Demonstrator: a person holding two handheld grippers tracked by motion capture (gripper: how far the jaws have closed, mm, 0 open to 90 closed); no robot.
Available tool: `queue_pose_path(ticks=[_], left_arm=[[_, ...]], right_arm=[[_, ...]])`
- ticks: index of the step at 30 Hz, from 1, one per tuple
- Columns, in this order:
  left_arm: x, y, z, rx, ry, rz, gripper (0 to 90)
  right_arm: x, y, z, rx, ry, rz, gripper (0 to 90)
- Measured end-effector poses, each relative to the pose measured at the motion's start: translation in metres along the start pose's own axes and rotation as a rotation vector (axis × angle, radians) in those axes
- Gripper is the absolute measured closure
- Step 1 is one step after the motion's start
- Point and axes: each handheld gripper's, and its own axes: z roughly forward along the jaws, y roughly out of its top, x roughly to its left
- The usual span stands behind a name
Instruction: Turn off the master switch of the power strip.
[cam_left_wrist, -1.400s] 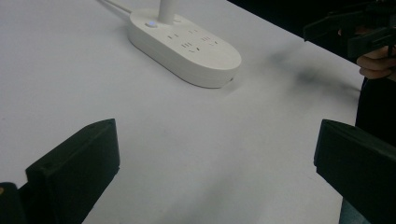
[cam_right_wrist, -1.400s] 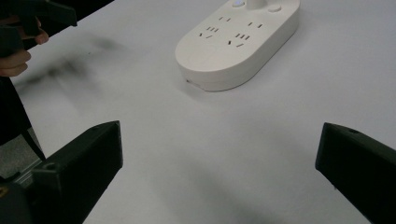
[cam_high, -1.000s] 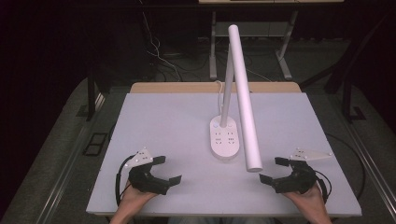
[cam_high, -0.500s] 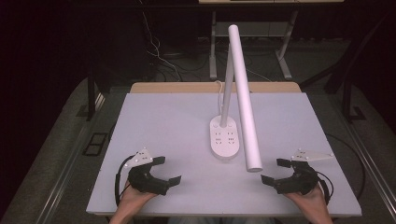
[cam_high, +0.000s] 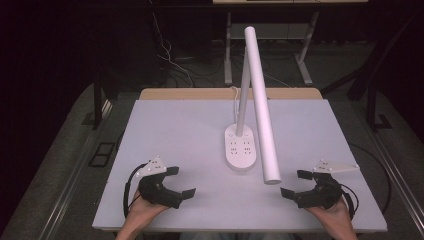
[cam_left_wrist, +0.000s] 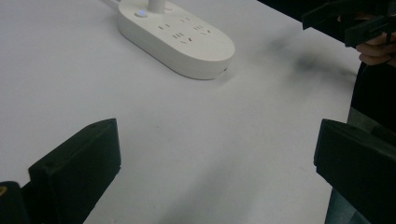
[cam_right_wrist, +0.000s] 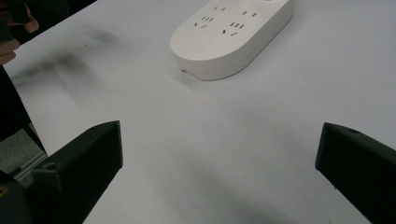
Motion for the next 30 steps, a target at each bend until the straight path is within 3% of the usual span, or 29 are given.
queue_pose_path(ticks=[11, 30], left_arm=[[0.000, 0.018, 0.000, 0.006, -0.016, 0.027, 0.0], [0.008, 0.044, 0.008, 0.035, -0.032, 0.033, 0.6]], right_arm=[[0.000, 0.000, -0.001, -0.004, -0.006, -0.002, 0.0], [0.000, -0.001, -0.001, -0.005, -0.007, -0.004, 0.0]])
